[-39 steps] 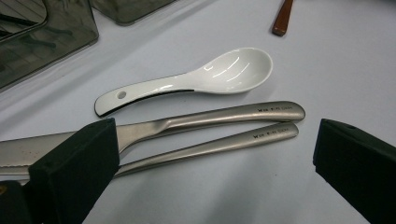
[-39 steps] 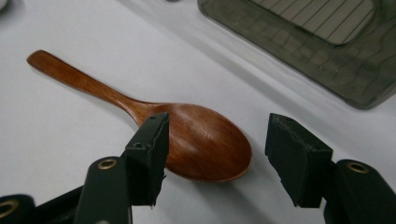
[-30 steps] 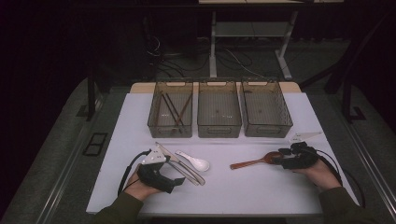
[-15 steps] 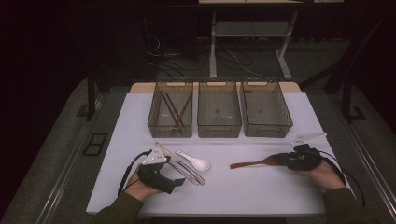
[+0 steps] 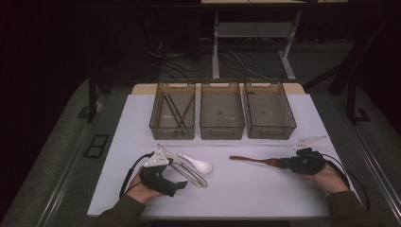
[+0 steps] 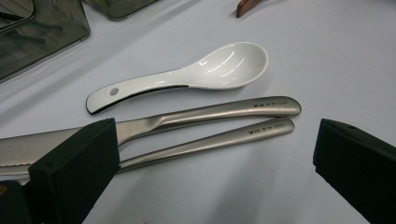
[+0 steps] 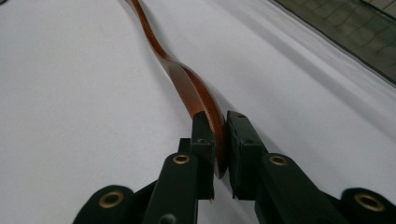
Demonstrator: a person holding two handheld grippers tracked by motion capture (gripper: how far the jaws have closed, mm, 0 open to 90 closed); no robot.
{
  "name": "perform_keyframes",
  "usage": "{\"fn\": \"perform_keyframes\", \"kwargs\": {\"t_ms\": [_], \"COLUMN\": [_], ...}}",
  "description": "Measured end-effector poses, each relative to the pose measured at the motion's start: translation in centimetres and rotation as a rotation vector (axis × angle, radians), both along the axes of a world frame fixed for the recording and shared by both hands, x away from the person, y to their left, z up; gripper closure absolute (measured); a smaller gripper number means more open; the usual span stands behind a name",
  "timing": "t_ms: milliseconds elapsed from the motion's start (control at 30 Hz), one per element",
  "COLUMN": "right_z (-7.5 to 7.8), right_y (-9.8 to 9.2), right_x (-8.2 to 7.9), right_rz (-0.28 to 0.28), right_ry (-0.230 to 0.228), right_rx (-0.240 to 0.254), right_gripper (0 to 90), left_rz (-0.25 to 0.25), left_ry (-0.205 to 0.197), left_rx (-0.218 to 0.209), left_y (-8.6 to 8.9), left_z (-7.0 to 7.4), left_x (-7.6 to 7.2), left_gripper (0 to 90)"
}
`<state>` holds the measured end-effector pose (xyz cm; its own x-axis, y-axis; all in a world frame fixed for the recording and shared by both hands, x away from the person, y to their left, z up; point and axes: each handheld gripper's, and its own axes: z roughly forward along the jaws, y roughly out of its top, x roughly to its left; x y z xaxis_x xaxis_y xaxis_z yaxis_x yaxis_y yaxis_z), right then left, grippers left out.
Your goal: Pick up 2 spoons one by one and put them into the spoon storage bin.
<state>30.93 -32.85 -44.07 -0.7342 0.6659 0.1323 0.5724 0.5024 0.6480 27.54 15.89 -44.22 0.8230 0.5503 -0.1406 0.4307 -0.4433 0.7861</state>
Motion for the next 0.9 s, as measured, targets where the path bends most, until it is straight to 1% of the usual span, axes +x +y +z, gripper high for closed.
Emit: {"fn": "perform_keyframes", "kwargs": {"t_ms": [133,300,433,533,633,700,900], "right_z": [0.1,0.6,1.1,1.6,2.1,2.5,3.8], "right_y": [0.0,-0.2,-0.3,-0.2,0.0,0.2,0.5], "right_x": [0.0,-0.1,-0.2,-0.4,-0.4,-0.5,-0.4], "right_rz": [0.002,-0.016,-0.027,-0.038,-0.041,-0.054,-0.081], "right_ry": [-0.016,-0.028,-0.047,-0.068,-0.078,-0.08,-0.105], "right_rx": [0.006,0.045,0.065,0.07,0.088,0.096,0.115], "right_gripper": [81.8,81.8,81.8,81.8,81.8,81.8,81.9], "left_rz": [-0.002,-0.004,-0.005,-0.004,-0.004,-0.002,-0.002], "left_ry": [0.001,0.002,0.003,0.003,0.004,0.005,0.006], "left_rx": [-0.004,-0.004,-0.004,-0.004,-0.006,-0.009,-0.007], "left_y": [0.0,0.0,0.0,0.0,0.1,0.1,0.1], "left_z": [0.0,0.0,-0.1,-0.1,-0.1,0.0,-0.1], "left_x": [0.0,0.0,0.0,0.0,0.0,0.0,0.0], "left_gripper": [0.0,0.0,0.0,0.0,0.0,0.0,0.0]}}
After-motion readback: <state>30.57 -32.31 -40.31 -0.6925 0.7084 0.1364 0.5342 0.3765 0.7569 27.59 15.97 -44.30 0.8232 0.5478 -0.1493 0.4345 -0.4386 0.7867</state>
